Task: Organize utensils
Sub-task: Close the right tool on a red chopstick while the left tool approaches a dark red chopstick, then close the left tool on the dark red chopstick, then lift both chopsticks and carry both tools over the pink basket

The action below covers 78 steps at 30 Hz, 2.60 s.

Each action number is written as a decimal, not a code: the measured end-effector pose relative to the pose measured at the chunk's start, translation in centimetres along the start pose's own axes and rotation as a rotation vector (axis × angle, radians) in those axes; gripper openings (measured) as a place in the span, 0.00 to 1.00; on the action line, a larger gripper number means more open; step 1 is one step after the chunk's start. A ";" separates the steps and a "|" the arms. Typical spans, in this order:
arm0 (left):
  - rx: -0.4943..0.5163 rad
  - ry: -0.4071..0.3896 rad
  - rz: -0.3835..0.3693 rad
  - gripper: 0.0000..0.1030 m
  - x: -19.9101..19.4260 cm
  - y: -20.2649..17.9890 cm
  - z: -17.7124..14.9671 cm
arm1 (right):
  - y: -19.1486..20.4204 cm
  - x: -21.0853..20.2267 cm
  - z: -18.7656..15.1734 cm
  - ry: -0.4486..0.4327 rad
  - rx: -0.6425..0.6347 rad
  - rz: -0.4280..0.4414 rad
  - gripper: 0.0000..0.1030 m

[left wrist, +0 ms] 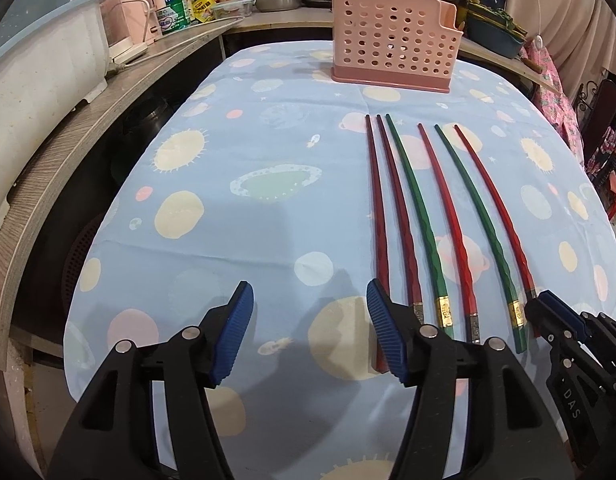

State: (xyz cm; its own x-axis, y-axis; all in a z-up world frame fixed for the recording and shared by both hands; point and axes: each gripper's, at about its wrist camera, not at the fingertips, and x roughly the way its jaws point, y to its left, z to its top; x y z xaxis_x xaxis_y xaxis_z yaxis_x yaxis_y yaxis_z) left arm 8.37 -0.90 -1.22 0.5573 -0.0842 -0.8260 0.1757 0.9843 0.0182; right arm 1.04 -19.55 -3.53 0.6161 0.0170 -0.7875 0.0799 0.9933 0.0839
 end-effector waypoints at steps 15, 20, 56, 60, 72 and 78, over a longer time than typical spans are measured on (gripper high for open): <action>0.032 0.030 -0.021 0.58 0.7 -1.3 -0.7 | -0.3 0.0 -0.1 -0.004 0.010 -0.001 0.07; 0.036 0.039 -0.024 0.58 0.9 -1.5 -0.9 | -0.3 0.0 -0.1 -0.004 0.011 0.000 0.07; 0.029 0.076 -0.135 0.07 1.2 -1.3 -1.1 | -0.4 0.0 -0.1 0.000 0.018 0.007 0.07; 0.030 0.072 -0.138 0.07 0.8 -1.4 -1.1 | -0.5 -0.1 0.0 0.002 0.026 0.010 0.07; 0.043 0.036 -0.114 0.07 -1.0 -1.6 0.1 | -1.2 -2.3 1.7 -0.058 0.054 0.023 0.07; 0.032 0.015 -0.115 0.07 -2.1 -1.5 1.1 | -2.1 -3.5 3.5 -0.098 0.085 0.035 0.07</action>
State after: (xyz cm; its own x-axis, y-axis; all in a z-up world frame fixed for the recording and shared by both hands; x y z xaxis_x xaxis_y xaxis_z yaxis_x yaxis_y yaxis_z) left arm 7.84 -2.42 1.12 0.5201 -0.1933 -0.8319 0.2631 0.9629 -0.0593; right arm 1.50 -22.08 1.16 0.6933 0.0355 -0.7198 0.1208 0.9789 0.1646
